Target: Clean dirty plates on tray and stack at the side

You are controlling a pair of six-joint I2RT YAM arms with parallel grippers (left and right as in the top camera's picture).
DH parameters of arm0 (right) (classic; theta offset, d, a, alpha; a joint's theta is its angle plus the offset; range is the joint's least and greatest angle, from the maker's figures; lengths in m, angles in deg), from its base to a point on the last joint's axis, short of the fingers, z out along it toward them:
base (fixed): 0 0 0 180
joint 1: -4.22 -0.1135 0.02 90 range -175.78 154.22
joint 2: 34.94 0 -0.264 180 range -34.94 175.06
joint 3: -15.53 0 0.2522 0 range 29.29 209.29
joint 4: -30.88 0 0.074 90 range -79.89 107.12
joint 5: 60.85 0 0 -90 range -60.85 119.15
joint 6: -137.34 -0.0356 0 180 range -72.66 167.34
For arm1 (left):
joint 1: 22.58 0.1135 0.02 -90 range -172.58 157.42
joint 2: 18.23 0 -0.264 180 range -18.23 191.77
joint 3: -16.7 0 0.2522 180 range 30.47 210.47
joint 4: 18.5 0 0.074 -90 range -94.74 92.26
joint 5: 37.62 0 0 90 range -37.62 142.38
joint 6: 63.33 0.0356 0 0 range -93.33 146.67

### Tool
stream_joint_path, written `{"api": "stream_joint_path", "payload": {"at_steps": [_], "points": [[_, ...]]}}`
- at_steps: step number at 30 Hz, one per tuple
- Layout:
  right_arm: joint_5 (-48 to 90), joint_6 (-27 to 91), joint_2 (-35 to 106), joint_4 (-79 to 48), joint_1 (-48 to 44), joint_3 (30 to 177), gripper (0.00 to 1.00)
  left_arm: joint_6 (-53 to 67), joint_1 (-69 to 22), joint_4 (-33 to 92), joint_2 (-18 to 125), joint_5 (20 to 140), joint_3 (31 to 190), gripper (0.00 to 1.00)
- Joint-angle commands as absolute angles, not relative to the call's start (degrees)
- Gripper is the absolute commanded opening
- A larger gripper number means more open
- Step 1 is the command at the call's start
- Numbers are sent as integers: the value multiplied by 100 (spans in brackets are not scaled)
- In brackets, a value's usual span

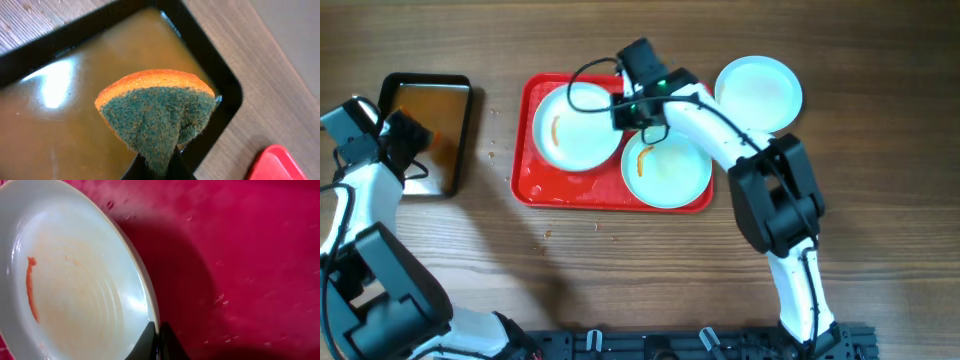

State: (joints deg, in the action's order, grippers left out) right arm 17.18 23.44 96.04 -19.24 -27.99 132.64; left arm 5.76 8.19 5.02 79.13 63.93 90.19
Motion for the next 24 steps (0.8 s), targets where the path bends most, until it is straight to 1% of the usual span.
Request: {"api": "stream_joint_path", "payload": {"at_steps": [1, 4, 7, 9, 12, 13, 14, 16, 18, 19, 20, 22, 24], "points": [[1709, 2278, 9643, -2285, -2884, 13389, 5, 521, 819, 603, 7428, 6504, 9043, 4], [1766, 2464, 9643, -2779, -2884, 13389, 5, 521, 819, 677, 7393, 6821, 9041, 4], [1777, 2508, 9641, -2853, -2915, 13389, 5, 576, 808, 931, 7395, 7538, 9043, 4], [1775, 2532, 9643, -2864, -2939, 13389, 5, 884, 819, 1241, 7389, 7943, 9043, 4], [1886, 2528, 9643, -2849, -3002, 13387, 4, 1238, 845, 1394, 7437, 8109, 9043, 4], [1882, 2554, 9643, -2827, -3030, 13387, 5, 1490, 856, 1392, 7439, 7971, 9043, 4], [1884, 2584, 9643, -2807, -3052, 13387, 5, 1426, 856, 1377, 7476, 7757, 9043, 4], [1884, 2622, 9643, -2781, -3098, 13387, 5, 1299, 972, 1429, 7391, 8369, 9060, 4], [1884, 2619, 9643, -2716, -3124, 13387, 5, 1048, 1031, 1265, 7389, 8450, 9076, 4], [1884, 2622, 9643, -2716, -3135, 13387, 5, 652, 1109, 1256, 7330, 9202, 9135, 4], [1884, 2622, 9643, -2716, -3140, 13387, 5, 626, 1131, 1088, 7266, 9908, 9137, 4], [1908, 2613, 9643, -2703, -3140, 13387, 4, 290, 1116, 1016, 7205, 10430, 9137, 4], [1910, 2576, 9643, -2687, -3140, 13387, 5, 3, 974, 1226, 7146, 11278, 9137, 4]]}}
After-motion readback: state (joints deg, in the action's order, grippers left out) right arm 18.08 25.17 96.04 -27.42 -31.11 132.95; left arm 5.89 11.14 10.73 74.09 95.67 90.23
